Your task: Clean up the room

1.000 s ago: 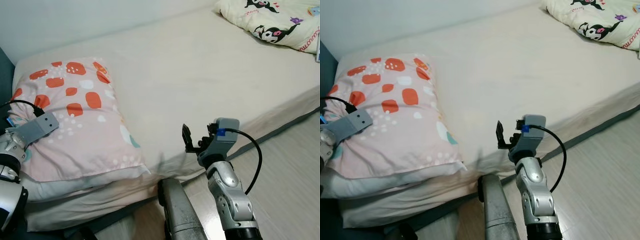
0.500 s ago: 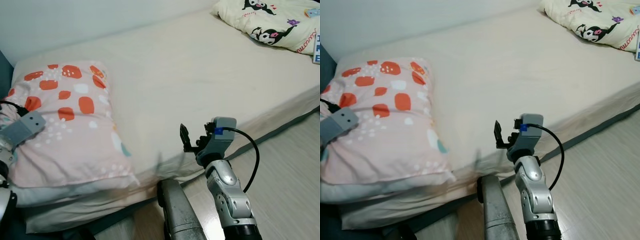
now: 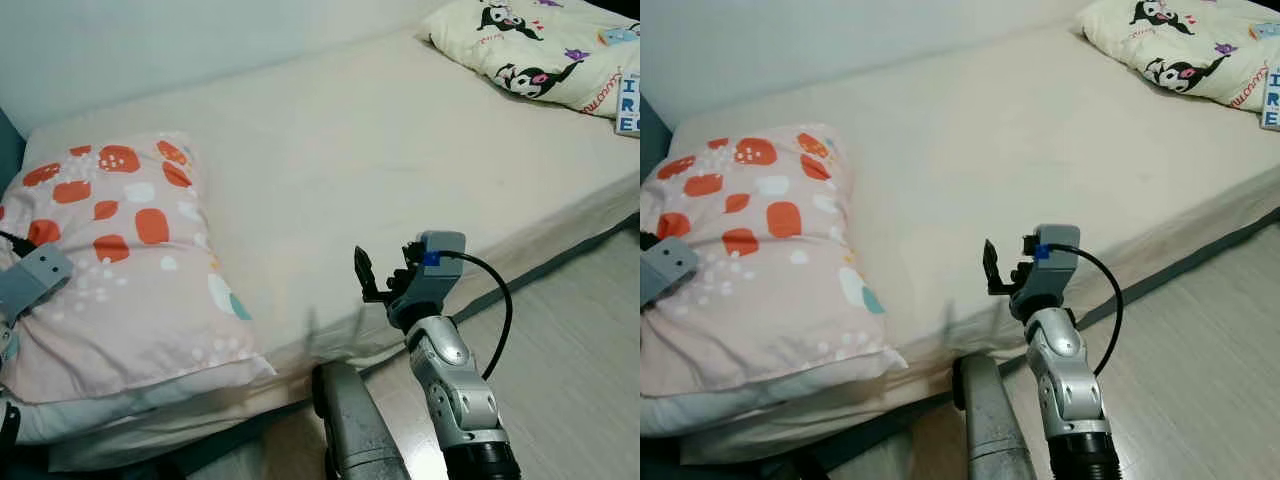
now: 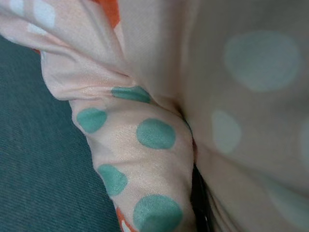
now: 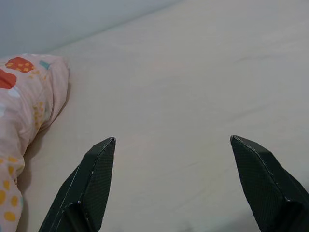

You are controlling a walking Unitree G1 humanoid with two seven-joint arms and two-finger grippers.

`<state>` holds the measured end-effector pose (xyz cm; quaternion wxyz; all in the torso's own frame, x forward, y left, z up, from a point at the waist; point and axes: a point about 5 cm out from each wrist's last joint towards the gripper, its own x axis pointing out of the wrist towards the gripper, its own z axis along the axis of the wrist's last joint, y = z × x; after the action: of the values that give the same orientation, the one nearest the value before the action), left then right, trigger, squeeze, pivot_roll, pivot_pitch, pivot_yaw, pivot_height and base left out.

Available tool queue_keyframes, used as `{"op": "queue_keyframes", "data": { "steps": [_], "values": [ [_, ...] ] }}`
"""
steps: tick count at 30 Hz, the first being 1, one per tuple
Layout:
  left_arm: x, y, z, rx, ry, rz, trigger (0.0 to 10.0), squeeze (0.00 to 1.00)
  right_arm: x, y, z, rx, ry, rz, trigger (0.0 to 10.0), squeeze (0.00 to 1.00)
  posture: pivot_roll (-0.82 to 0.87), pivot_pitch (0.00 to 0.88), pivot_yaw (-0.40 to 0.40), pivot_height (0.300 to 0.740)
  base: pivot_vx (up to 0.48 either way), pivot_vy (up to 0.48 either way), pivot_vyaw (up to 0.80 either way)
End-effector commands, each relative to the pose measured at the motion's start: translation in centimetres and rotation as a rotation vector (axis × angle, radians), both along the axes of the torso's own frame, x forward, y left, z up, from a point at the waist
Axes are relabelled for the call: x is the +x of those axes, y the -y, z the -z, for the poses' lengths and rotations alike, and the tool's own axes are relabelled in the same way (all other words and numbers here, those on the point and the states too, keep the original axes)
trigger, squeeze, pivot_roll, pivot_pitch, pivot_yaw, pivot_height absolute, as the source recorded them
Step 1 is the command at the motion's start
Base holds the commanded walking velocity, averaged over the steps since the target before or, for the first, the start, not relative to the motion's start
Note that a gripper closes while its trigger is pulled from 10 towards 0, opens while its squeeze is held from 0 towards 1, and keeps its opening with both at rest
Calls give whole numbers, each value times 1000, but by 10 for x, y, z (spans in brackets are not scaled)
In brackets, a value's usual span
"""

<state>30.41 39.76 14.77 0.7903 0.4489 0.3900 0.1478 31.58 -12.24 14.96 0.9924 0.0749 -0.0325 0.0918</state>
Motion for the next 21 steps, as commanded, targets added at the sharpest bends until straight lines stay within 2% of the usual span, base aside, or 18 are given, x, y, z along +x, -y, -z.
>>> {"op": "queue_keyframes", "data": {
  "steps": [1, 10, 12, 16, 17, 21],
  "values": [
    [-37, -35, 1, 7, -86, -197, 10000, 0, -1, -8, 4, -1, -9, -32, 10000, 0, -261, 145, 56, 555, 0, 0, 0],
    [-41, -32, 9, -48, -102, -252, 10000, 0, 0, -9, 4, 0, -10, -41, 10000, 0, -258, 145, 52, 555, 0, 0, 0],
    [-35, -24, 14, -101, -87, -242, 10000, 0, 0, -10, 5, 0, -11, -45, 10000, 0, -258, 147, 52, 555, 0, 0, 0],
    [-29, -18, 16, -119, -66, -214, 10000, 0, 0, -10, 5, 1, -11, -46, 10000, 0, -258, 146, 50, 555, 0, 0, 0],
    [-23, -12, 16, -119, -36, -185, 10000, 1000, 0, -10, 5, 0, -11, -47, 10000, 0, -259, 145, 51, 555, 0, 0, 0],
    [-17, -7, 14, -130, -17, -173, 10000, 1000, 0, -9, 5, -1, -10, -45, 10000, 0, -267, 142, 52, 555, 0, 0, 0]
  ]
}}
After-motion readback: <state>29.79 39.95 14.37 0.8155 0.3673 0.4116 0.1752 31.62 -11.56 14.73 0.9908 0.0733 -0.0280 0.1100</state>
